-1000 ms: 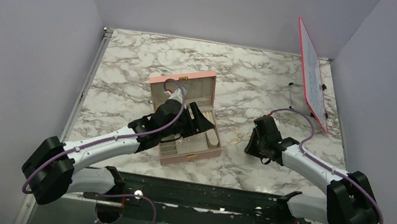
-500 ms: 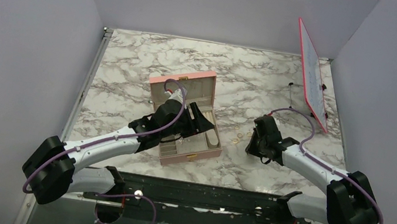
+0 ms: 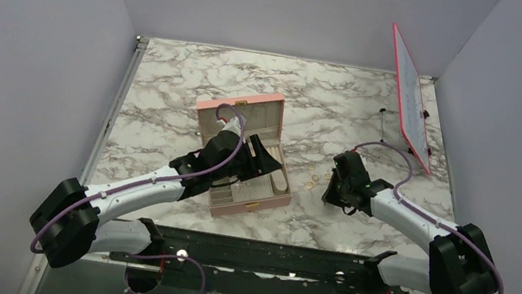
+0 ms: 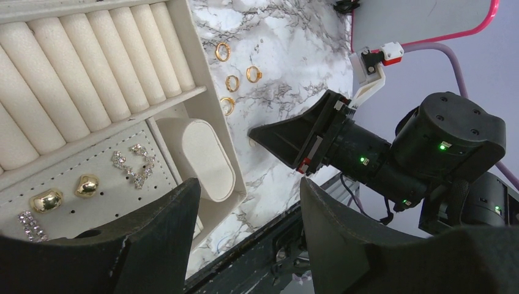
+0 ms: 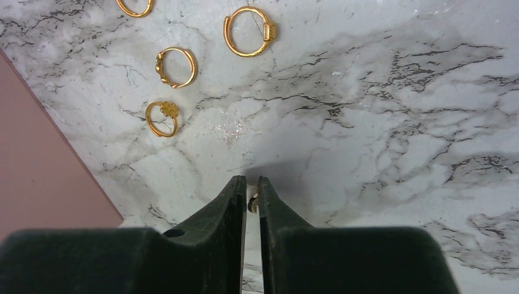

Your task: Organize the mixed jewelry

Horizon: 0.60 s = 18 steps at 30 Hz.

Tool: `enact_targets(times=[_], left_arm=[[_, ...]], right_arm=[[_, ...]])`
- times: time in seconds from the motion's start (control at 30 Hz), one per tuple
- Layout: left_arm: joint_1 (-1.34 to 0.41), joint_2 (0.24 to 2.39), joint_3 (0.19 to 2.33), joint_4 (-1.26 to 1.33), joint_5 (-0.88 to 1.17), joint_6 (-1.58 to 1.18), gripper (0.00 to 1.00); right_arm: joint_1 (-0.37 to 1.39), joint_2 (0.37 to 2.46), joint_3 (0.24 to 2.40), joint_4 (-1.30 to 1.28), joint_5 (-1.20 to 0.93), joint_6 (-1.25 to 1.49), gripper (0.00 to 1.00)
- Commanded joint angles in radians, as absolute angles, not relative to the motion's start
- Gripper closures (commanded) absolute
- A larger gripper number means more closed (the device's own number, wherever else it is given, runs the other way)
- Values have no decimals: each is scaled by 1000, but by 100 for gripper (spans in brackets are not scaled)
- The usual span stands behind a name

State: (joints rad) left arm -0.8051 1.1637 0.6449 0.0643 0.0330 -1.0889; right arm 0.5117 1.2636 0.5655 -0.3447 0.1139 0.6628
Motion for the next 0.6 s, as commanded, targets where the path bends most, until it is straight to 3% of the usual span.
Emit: enact_targets(times=[0.0,0.3,0.57], left_arm=[[-802,1171,652,66,23,-1074,38],[-801,1181,653,67,40,-1068,38],[-802,1229,669,111,109,-1038,36]], right_arm=[[513,1283,595,-371,100,649,83],[513,1267,603,-362,97,658,96],[513,1170,581,-311,69,721,97]])
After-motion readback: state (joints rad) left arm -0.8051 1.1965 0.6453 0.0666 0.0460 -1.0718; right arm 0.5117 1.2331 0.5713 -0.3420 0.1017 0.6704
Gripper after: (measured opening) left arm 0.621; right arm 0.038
